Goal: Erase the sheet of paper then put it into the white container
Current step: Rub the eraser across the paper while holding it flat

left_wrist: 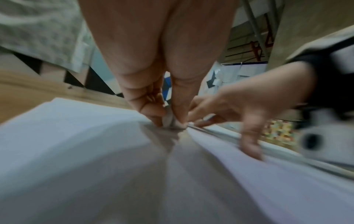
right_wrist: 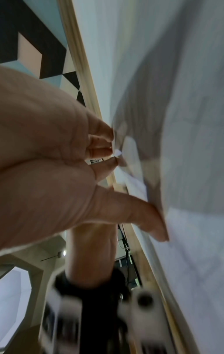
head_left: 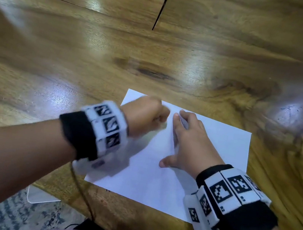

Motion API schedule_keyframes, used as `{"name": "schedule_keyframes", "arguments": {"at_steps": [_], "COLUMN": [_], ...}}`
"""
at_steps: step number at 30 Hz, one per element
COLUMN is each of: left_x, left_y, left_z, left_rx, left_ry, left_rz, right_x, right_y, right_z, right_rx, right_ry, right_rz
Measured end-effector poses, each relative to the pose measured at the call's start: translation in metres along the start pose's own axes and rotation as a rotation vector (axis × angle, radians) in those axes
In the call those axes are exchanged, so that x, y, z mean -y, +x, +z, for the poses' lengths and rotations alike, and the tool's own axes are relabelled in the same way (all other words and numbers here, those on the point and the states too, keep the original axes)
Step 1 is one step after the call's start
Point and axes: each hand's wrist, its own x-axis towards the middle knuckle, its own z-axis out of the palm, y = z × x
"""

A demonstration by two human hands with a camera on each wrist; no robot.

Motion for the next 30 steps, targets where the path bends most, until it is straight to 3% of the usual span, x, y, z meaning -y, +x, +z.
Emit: {"name": "schedule_keyframes", "arguments": {"at_steps": [3,6,10,12,15,18,20,26,30], "left_x": [-0.001,0.002,-0.005,-0.011,-0.013,-0.009,-0.005,-0.014,-0.014], "left_y": [-0.049,-0.048,0.007,0.019,-0.008,-0.049,-0.048,0.010,-0.040], "left_z": [0.012,0.011,-0.002,0.000,0.011,0.018,0.016,0.001,0.025], "left_rx": [0.172,0.268,0.039,-0.008,0.060,0.223,0.290,0.036,0.083], "left_ry": [-0.067,-0.041,0.000,0.011,0.005,-0.054,-0.021,0.030,-0.055], "left_rz": [0.119,0.170,0.064,0.020,0.092,0.213,0.224,0.028,0.124], "right_x": [-0.001,-0.002,-0.002,-0.003,-0.004,-0.005,-0.004,-0.002,-0.003], "right_y": [0.001,0.001,0.000,0.000,0.001,0.001,-0.001,-0.002,-0.002], "right_z": [0.001,0.002,0.002,0.002,0.003,0.003,0.004,0.005,0.005], "right_rx": [0.002,-0.001,-0.009,-0.019,-0.018,-0.001,0.005,-0.004,0.017], "right_ry": [0.005,0.003,0.014,0.032,0.028,0.023,0.018,0.019,-0.005], "right_rz": [-0.002,-0.001,-0.010,-0.011,-0.009,-0.008,-0.013,-0.009,-0.009]}}
